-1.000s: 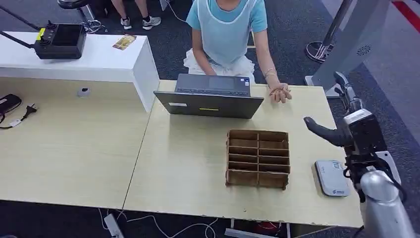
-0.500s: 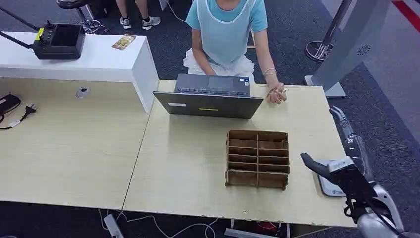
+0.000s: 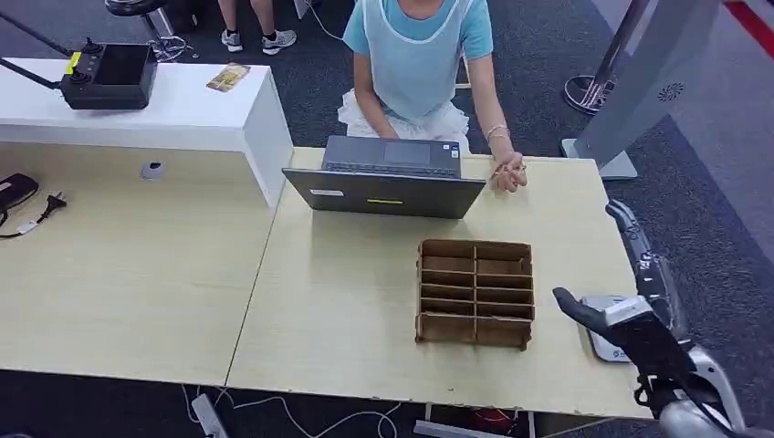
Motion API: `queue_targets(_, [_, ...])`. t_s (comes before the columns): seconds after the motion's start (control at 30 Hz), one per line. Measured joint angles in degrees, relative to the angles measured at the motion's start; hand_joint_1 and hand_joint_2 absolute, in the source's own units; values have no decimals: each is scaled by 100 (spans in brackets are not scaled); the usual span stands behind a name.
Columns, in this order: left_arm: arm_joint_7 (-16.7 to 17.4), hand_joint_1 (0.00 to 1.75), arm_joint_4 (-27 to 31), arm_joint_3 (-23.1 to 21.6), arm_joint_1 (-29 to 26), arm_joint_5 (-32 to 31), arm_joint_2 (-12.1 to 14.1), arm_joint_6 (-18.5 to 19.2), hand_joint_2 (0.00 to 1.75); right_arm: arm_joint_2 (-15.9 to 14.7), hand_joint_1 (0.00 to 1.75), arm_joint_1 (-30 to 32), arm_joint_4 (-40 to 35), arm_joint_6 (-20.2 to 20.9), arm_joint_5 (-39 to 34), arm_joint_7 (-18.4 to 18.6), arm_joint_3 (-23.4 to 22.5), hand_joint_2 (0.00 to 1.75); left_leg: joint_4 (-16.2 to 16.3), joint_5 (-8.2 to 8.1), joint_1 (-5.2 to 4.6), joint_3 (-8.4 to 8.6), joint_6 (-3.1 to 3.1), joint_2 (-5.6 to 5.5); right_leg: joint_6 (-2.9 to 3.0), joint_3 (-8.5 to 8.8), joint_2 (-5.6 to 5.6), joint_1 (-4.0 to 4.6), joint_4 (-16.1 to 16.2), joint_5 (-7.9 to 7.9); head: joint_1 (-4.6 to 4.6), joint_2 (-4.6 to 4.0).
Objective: Pass the card to the sensor for recognition and then transmit it.
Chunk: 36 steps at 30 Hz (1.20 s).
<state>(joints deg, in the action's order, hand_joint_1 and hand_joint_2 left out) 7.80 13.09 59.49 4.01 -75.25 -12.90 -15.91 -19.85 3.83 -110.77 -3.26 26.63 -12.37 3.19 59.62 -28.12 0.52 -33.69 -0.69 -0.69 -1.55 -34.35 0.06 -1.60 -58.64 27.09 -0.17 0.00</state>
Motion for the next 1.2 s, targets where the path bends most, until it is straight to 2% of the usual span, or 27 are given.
queue_targets(0.17, [2,0,0,57,-3,55,-24,-7,0,13,0,695,-338,-822,1730,371,26,175,-1,-4,0,-2,-2,-8,0,3,-9,0,0,9,0,0])
queue_targets(0.3, [63,0,0,87,-2,15,-57,11,0,83,0,1340,-570,-1587,3511,1227,256,175,-5,-12,1,-2,-10,-5,-6,4,-3,0,0,19,0,0])
queue_targets(0.47, [66,0,0,90,13,-20,-74,29,0,146,0,1510,-614,-2204,4646,1704,612,175,-5,-14,2,7,-14,2,-4,7,6,0,0,19,0,0])
queue_targets(0.53, [68,0,0,92,12,-35,-79,39,0,177,0,1519,-640,-2323,5078,1840,775,175,-5,-14,2,8,-14,2,-3,8,5,0,0,18,0,0])
queue_targets(0.73, [68,0,0,92,14,-42,-83,39,0,214,0,1523,-695,-2356,5241,1956,1073,175,-5,-13,2,9,-14,2,-3,9,5,0,-1,18,0,0])
queue_targets(1.2, [70,0,0,92,15,-42,-83,39,0,227,0,1521,-710,-2360,5258,1971,1189,175,-5,-13,2,8,-14,2,-3,9,5,0,-1,18,0,0])
